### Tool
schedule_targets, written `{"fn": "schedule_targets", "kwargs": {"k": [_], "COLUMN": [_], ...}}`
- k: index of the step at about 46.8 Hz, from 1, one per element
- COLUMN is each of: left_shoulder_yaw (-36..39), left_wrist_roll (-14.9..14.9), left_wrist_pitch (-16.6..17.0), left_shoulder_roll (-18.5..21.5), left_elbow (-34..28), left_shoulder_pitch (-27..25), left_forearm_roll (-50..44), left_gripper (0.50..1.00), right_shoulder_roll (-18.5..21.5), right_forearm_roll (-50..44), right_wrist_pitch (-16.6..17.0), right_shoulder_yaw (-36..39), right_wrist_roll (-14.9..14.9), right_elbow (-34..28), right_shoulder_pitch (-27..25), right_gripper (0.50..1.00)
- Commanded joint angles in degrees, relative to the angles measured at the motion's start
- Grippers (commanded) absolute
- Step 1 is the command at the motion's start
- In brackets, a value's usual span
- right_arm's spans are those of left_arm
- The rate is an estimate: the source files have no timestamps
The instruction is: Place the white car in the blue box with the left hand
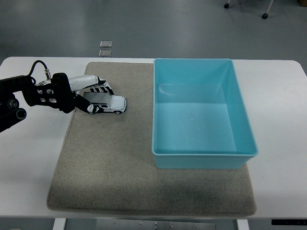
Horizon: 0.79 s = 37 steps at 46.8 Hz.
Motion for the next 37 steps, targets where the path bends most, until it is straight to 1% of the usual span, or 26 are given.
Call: {"fn": "schedule_targets", "kwargs": {"k": [1,7,15,21,26,29,31,37], "left_shoulder_yaw": [0.01,-0.08,-0.78,-0.96,-1.05,-1.05,-0.96,-0.87], "left_wrist_roll": [-0.09,-0.09,-0.09,-0.09,-0.09,-0.09,-0.09,-0.17], "left_wrist_pitch": [-0.2,-0.55,-0.46,-0.46,-1.25,-2.48,-3.97,-10.12], "left_shoulder_roll": [0.21,1.0,3.29,5.22,5.49,5.75,5.75,5.31], "left_elbow": [-0.09,-0.61,-1.14,-2.11,-2.55,-2.55,-2.55,-2.55], "left_shoulder_pitch": [-0.02,-1.07,-3.0,-6.25,-8.98,-11.08,-12.66,-17.67], "left_forearm_roll": [0.03,-0.06,-0.76,-1.37,-1.55,-1.99,-2.95,-6.12], "left_gripper": [0.5,0.5,0.5,0.5,0.5,0.5,0.5,0.5], "right_shoulder_roll": [0.0,0.0,0.0,0.0,0.0,0.0,0.0,0.0], "right_forearm_roll": [0.0,0.0,0.0,0.0,0.0,0.0,0.0,0.0], "right_wrist_pitch": [0.0,0.0,0.0,0.0,0.0,0.0,0.0,0.0], "right_shoulder_yaw": [-0.02,-0.02,-0.02,-0.02,-0.02,-0.02,-0.02,-0.02], "right_wrist_roll": [0.0,0.0,0.0,0.0,0.0,0.0,0.0,0.0], "right_elbow": [0.0,0.0,0.0,0.0,0.0,0.0,0.0,0.0], "right_shoulder_pitch": [0.0,0.0,0.0,0.0,0.0,0.0,0.0,0.0], "right_gripper": [0.936,0.936,0.936,0.936,0.936,0.936,0.936,0.936]}}
